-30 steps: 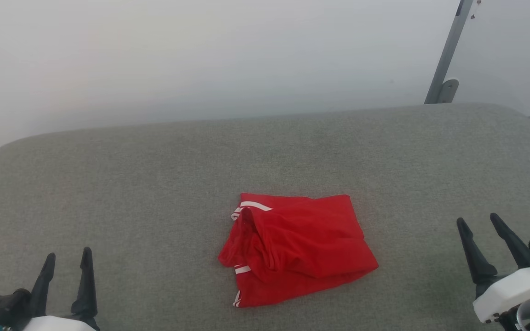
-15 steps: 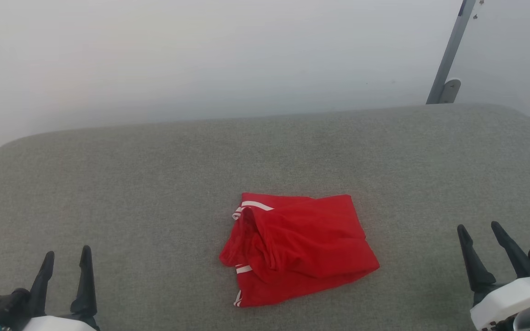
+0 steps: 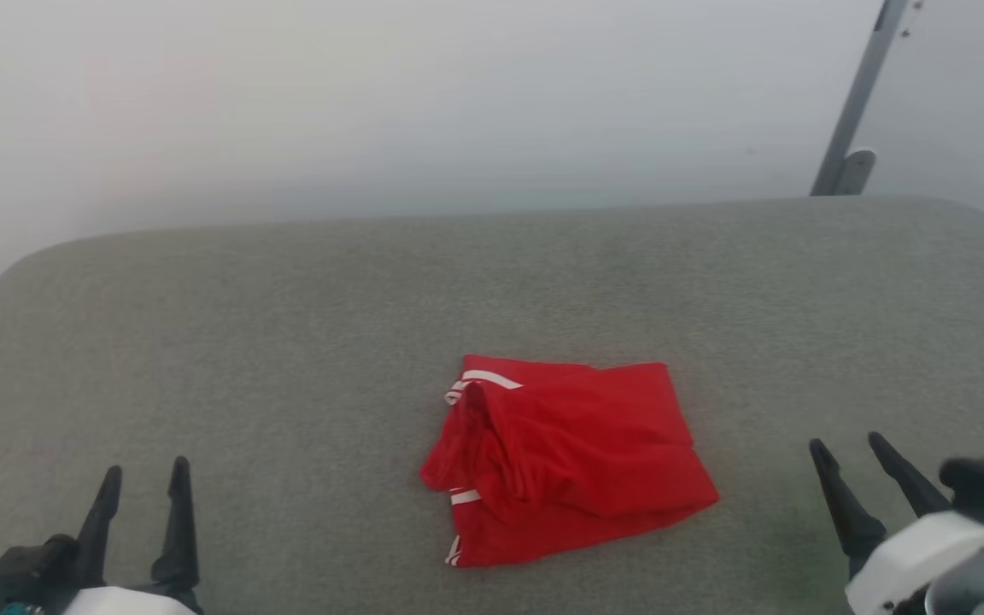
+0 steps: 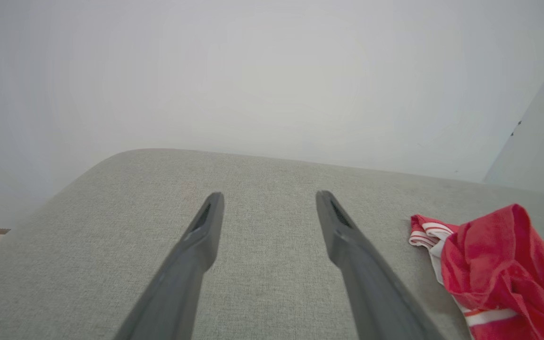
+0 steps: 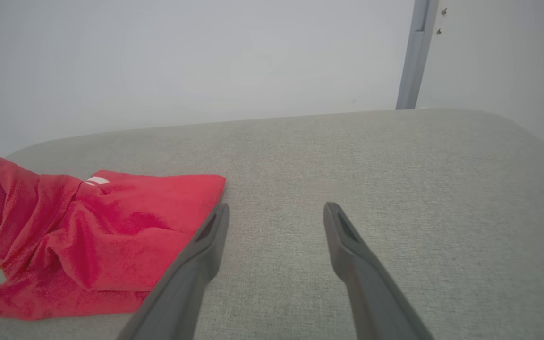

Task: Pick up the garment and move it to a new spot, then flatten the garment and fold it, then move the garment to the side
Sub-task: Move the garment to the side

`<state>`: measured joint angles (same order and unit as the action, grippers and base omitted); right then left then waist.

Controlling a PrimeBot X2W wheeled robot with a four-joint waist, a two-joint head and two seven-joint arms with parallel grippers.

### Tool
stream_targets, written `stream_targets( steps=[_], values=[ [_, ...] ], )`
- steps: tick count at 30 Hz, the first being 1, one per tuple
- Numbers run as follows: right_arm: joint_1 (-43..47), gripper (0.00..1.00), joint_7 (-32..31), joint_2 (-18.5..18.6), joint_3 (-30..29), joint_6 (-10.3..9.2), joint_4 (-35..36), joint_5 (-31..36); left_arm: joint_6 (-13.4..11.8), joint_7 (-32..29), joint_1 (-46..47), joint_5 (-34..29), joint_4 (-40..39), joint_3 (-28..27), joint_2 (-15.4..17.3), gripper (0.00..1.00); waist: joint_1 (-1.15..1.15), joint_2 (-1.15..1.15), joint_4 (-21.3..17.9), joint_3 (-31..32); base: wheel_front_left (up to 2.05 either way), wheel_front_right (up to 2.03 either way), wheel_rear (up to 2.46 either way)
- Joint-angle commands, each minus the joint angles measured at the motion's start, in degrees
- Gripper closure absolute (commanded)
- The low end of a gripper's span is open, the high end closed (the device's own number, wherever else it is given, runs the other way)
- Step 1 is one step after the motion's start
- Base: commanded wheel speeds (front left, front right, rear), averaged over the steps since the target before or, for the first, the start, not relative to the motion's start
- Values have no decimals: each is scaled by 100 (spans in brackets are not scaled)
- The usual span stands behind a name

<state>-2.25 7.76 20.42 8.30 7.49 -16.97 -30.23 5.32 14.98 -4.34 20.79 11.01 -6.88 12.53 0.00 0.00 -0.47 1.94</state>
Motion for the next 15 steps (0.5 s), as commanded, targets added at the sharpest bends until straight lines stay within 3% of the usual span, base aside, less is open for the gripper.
stream_targets(
  steps=[1, 15],
  values=[
    [-161, 0, -170, 72, 103, 0, 31, -117, 29, 25, 79, -31, -1, 37, -6, 0, 0, 0, 90, -32, 0, 0, 0],
    [-1068, 0, -1729, 455, 905, 0, -307, -955, 100, 24, 353, -53, 165, 380, -105, 0, 0, 0, 797, -378, 0, 0, 0]
  ],
)
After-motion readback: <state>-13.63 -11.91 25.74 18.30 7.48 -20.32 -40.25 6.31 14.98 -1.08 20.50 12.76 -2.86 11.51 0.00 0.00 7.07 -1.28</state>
